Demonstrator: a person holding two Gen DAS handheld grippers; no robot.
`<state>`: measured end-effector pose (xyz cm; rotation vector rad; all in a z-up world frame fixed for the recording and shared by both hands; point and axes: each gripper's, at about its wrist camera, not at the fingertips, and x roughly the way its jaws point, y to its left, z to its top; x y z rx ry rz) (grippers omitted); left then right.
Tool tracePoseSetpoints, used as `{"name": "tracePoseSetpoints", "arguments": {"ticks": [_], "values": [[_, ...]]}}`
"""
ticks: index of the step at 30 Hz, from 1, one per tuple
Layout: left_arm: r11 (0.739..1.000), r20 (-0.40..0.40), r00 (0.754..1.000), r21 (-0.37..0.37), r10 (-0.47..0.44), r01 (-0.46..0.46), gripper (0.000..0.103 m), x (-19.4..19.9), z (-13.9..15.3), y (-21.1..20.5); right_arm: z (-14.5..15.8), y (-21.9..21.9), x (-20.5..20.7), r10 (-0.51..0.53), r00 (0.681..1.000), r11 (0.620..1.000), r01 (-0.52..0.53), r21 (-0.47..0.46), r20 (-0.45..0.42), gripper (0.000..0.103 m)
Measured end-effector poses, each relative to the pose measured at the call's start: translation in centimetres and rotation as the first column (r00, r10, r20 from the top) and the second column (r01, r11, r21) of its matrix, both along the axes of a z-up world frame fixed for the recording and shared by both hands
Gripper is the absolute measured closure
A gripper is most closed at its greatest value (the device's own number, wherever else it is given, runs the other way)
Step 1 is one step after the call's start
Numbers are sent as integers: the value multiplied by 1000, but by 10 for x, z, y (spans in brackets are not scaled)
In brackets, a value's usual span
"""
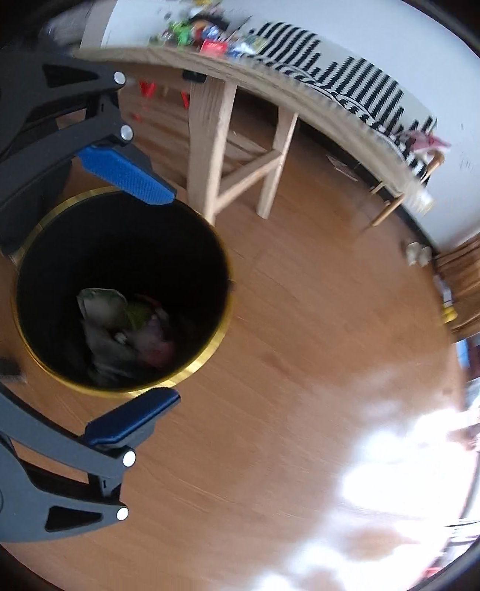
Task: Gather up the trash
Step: 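Carry paper bag and plush toy over the bin and open both tools, then return both tools from the bin to the table, then grasp crumpled blue-white paper with the left tool while the right grasps crumpled foil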
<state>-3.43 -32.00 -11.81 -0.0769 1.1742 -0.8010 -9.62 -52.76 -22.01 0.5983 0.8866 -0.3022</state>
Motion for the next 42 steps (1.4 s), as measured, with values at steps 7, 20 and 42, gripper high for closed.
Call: {"name": "tracePoseSetpoints", "arguments": {"ticks": [7,20,42], "values": [[955,141,951,-156,275,-253,6,18,77,118,35,30,24,167,981,984,-160,-74,94,7],[669,338,645,56,685,-741,6,110,90,396,163,201,161,524,798,849,-518,-106,299,7],[789,342,785,166,516,-591,14,265,30,414,131,399,342,778,625,620,-746,-243,65,66]]}}
